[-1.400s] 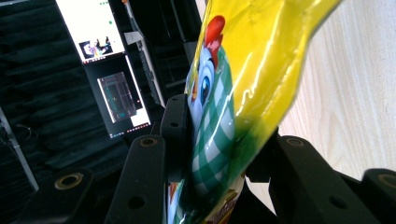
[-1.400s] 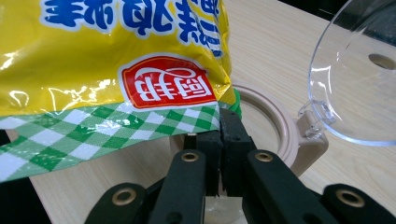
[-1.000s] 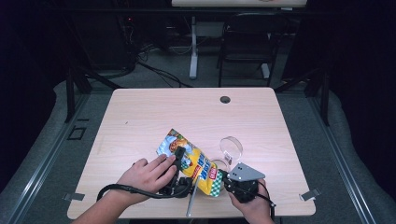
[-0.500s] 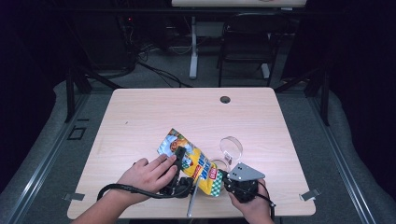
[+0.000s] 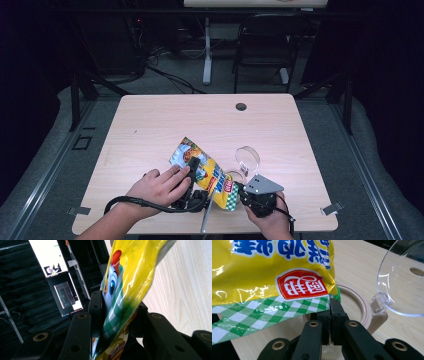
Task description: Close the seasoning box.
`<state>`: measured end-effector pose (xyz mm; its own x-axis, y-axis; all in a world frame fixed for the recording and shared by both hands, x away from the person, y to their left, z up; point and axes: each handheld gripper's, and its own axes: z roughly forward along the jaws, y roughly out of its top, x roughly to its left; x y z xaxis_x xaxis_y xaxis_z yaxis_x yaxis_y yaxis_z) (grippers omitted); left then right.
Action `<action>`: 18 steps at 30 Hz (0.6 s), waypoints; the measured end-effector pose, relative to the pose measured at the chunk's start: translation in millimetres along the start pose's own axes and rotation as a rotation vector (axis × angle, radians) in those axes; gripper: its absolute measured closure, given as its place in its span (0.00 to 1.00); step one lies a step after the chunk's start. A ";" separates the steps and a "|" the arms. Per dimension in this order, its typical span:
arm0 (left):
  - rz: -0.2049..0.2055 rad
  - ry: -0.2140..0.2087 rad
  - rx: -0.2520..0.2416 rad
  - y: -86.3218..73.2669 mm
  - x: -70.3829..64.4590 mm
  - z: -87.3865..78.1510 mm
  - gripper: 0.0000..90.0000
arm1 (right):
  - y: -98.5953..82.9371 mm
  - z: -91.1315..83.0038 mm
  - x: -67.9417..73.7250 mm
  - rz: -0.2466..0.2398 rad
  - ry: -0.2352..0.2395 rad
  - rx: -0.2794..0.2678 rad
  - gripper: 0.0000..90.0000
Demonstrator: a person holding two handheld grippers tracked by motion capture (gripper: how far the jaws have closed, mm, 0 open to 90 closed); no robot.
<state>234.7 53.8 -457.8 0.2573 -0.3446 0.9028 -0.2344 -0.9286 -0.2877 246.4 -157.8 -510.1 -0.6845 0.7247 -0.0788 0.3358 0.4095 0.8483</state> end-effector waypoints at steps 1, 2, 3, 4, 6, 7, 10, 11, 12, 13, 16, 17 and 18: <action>-0.001 0.005 -0.004 0.1 -0.1 0.0 0.77 | 0.0 0.0 0.0 0.000 0.000 0.001 0.98; -0.001 0.005 -0.004 0.1 -0.1 0.0 0.77 | 0.0 0.0 0.0 0.000 0.000 0.001 0.98; 0.005 0.002 0.001 0.2 0.5 -0.3 0.77 | 0.0 0.0 0.0 0.000 0.000 0.001 0.98; 0.005 0.002 0.001 0.2 0.5 -0.3 0.77 | 0.0 0.0 0.0 0.000 0.000 0.001 0.98; 0.013 0.003 0.001 0.2 1.6 -0.5 0.77 | 0.1 -0.2 0.2 -0.002 0.002 0.002 0.98; 0.014 0.009 0.000 0.0 1.6 -0.5 0.77 | 0.1 -0.2 0.3 -0.002 0.003 0.001 0.98; 0.016 0.004 0.001 0.2 2.3 -0.6 0.77 | 0.2 -0.3 0.5 -0.003 0.003 0.001 0.98; 0.018 0.004 0.001 0.3 2.6 -0.6 0.77 | 0.2 -0.3 0.5 -0.003 0.003 0.002 0.98; 0.018 0.002 0.000 0.4 2.9 -0.7 0.77 | 0.2 -0.3 0.5 -0.003 0.003 0.002 0.98; 0.015 0.001 -0.002 0.6 3.0 -0.8 0.77 | 0.2 -0.4 0.4 -0.003 0.002 0.003 0.98; 0.020 0.000 -0.001 0.8 4.0 -0.9 0.77 | 0.2 -0.6 0.4 -0.002 0.002 0.002 0.98; 0.014 -0.001 -0.004 1.0 3.9 -0.7 0.77 | 0.1 -0.7 0.4 -0.002 0.003 0.002 0.98; 0.014 -0.001 -0.004 1.0 3.9 -0.7 0.77 | 0.1 -0.7 0.4 -0.002 0.003 0.002 0.98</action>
<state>234.7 51.7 -454.4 0.2552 -0.3580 0.8982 -0.2415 -0.9231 -0.2993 245.8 -157.9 -509.6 -0.6869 0.7224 -0.0791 0.3356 0.4118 0.8472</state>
